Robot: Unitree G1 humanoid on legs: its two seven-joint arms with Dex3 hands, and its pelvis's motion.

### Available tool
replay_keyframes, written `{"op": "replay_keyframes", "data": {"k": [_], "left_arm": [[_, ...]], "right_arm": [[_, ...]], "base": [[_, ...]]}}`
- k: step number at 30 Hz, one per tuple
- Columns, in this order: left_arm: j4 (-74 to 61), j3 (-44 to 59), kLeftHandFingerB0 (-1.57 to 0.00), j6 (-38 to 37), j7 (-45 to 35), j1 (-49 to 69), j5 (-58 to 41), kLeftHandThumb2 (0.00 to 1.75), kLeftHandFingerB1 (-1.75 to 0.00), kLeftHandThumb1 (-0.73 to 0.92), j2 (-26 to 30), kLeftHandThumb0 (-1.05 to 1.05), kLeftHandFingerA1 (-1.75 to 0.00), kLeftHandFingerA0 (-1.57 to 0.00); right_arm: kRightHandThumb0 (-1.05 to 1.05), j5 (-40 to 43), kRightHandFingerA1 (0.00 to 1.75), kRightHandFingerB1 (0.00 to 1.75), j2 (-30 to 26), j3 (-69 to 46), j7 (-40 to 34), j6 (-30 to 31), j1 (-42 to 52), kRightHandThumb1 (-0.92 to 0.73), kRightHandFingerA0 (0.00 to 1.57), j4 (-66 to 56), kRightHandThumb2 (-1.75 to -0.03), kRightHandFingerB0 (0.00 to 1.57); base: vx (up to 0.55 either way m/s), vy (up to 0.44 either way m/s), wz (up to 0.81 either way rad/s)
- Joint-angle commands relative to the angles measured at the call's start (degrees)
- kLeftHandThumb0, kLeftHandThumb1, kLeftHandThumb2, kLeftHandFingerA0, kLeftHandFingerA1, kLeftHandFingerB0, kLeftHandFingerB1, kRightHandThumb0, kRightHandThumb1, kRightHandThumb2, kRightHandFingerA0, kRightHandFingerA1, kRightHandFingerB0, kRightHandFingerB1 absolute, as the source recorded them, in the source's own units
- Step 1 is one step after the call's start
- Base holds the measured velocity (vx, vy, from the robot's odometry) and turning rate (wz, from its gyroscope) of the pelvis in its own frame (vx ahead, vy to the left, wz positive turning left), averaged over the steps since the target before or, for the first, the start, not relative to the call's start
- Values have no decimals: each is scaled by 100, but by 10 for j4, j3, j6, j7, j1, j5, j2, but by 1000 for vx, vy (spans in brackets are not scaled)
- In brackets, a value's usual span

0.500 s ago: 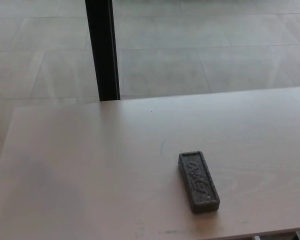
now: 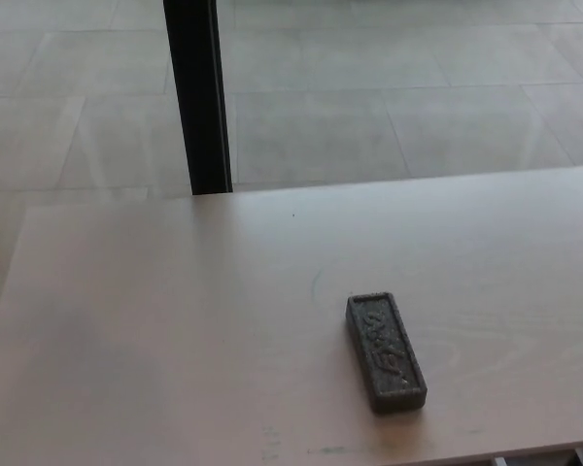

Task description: The robot uses its right hand to hold the eraser kept in the middle of the desk and use it to wipe the desk by swiping its surface twice

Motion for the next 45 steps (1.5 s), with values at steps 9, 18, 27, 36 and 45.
{"op": "replay_keyframes", "data": {"k": [9, 18, 27, 36, 45], "left_arm": [[-1, -1, -48, -4, 8, 3, -19, 87, -71, 38, 6, -45, -86, -57], [12, -7, -48, -10, 10, -2, -22, 86, -70, 38, 6, -45, -84, -57], [15, -12, -49, -10, 12, -1, -22, 86, -70, 39, 9, -46, -87, -60], [4, -19, -46, -5, 17, 5, -21, 87, -68, 40, 10, -45, -86, -60], [15, -16, -46, -10, 14, 3, -32, 87, -69, 39, 12, -45, -83, -56]], "right_arm": [[-18, 8, 175, 139, 60, 171, -27, 85, -202, -77, 96, -214, -85, 60], [-26, 12, 175, 160, 183, 342, 19, 133, -199, -52, 98, -342, -112, 68], [-34, -48, 175, 151, 280, 478, 30, 100, -134, -57, 104, -297, -102, 83], [-35, -75, 175, 153, 314, 526, 42, 91, -99, -55, 101, -237, -106, 80], [-35, -91, 175, 161, 339, 534, 54, 63, -105, -58, 103, -175, -108, 81]], "base": [[0, 0, 0], [-2, -1, 1], [0, 0, 0], [0, 0, 0], [0, 0, 0]]}}
